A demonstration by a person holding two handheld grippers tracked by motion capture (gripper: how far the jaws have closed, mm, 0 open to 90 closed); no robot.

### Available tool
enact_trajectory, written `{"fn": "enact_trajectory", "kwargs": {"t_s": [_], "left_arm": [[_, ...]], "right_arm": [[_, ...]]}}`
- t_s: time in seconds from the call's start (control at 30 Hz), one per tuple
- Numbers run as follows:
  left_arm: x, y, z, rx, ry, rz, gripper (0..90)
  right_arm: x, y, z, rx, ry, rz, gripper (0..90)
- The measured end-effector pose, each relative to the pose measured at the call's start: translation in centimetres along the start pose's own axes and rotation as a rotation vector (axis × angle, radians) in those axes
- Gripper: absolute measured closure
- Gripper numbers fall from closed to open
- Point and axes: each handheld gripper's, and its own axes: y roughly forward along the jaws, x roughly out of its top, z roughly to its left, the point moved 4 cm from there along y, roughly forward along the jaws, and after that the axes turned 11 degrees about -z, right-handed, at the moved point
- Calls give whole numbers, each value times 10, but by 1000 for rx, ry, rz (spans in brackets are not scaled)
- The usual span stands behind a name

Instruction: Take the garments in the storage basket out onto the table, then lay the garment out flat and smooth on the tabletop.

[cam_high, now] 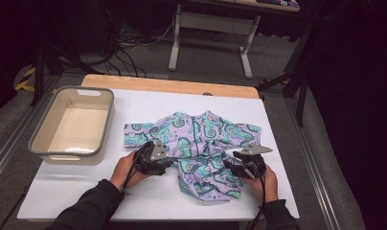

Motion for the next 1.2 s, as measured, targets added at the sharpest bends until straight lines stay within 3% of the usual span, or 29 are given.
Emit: {"fn": "enact_trajectory", "kwargs": {"t_s": [0.03, 0.17, 0.33, 0.47, 0.6, 0.73, 1.07, 1.2], "left_arm": [[-1, 1, 0, -8, -11, -1, 496], [-3, 3, 5, 13, -40, 3, 538], [-5, 1, 8, 0, -69, 5, 624], [-5, 1, 8, -18, -68, 10, 736], [-5, 2, 9, -21, -56, 20, 857], [-7, -3, 13, -10, -28, 44, 874], [-10, -22, 34, 58, -34, 24, 861], [-10, -26, 35, 81, -38, 25, 766]], "right_arm": [[-2, 4, 0, 11, 1, 23, 458], [-4, 7, 0, 20, 1, 39, 458], [-4, 8, 0, 26, 5, 42, 469], [-3, 10, 1, 36, 1, 41, 484], [-2, 11, 4, 46, -9, 33, 557], [0, 10, 6, 38, -15, 22, 561], [6, 3, 13, 35, -27, -8, 543], [4, -2, 16, 23, -36, -9, 535]]}}
